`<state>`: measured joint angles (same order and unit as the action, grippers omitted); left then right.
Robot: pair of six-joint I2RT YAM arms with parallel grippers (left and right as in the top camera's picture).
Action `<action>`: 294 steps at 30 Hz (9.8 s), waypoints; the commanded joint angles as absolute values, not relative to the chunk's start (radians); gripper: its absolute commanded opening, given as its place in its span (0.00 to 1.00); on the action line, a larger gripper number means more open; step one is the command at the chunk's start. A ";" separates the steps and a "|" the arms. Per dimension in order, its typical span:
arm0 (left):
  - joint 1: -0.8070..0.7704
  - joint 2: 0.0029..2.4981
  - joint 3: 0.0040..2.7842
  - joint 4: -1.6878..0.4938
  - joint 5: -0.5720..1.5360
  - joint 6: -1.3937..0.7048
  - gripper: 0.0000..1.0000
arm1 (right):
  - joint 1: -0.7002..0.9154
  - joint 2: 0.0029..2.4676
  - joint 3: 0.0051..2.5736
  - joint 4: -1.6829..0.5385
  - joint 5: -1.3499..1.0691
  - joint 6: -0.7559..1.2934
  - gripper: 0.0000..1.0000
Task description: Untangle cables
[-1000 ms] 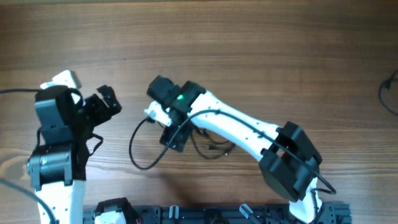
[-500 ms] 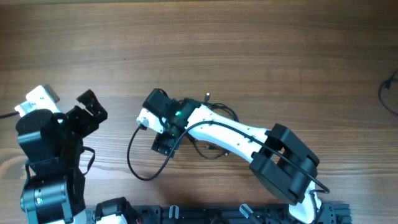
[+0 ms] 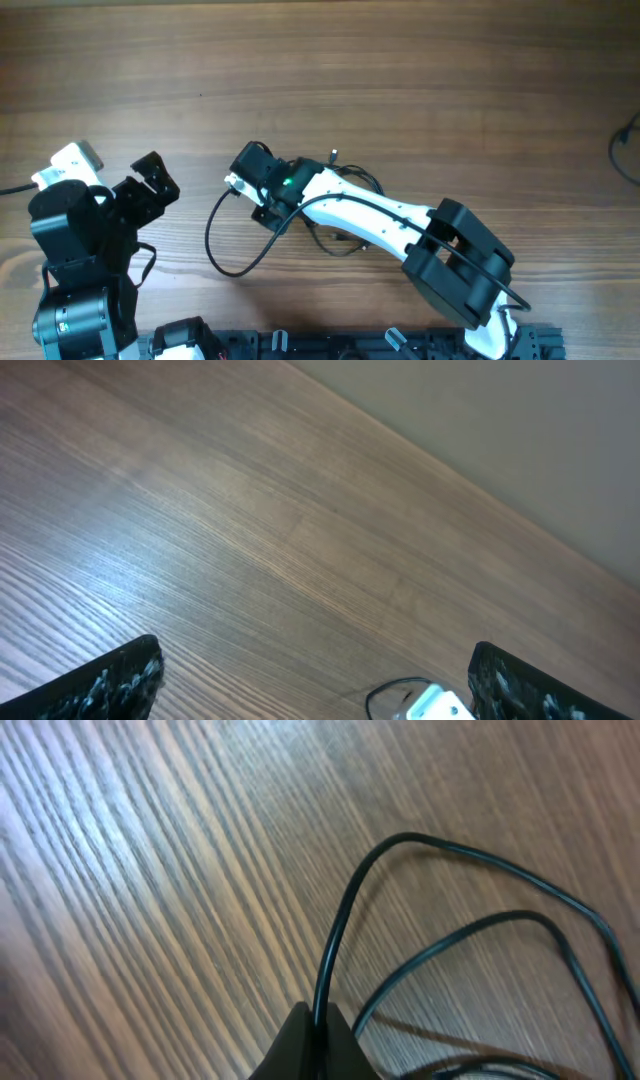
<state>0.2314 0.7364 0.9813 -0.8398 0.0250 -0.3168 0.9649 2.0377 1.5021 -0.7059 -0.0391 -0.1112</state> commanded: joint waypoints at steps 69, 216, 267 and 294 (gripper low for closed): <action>-0.214 1.332 0.995 -0.837 0.567 0.145 0.98 | -0.268 1.522 1.836 -0.456 0.280 -0.120 0.04; -0.177 1.332 0.981 -0.822 0.062 -0.240 1.00 | -0.196 1.508 1.688 -0.294 0.952 0.185 0.04; -0.177 1.329 0.980 -0.878 0.122 -0.249 1.00 | -0.678 1.828 1.687 -0.947 -0.739 0.141 1.00; -0.177 0.500 0.980 -1.109 0.111 -0.324 1.00 | 0.178 1.137 1.687 -1.252 -0.223 -0.025 0.93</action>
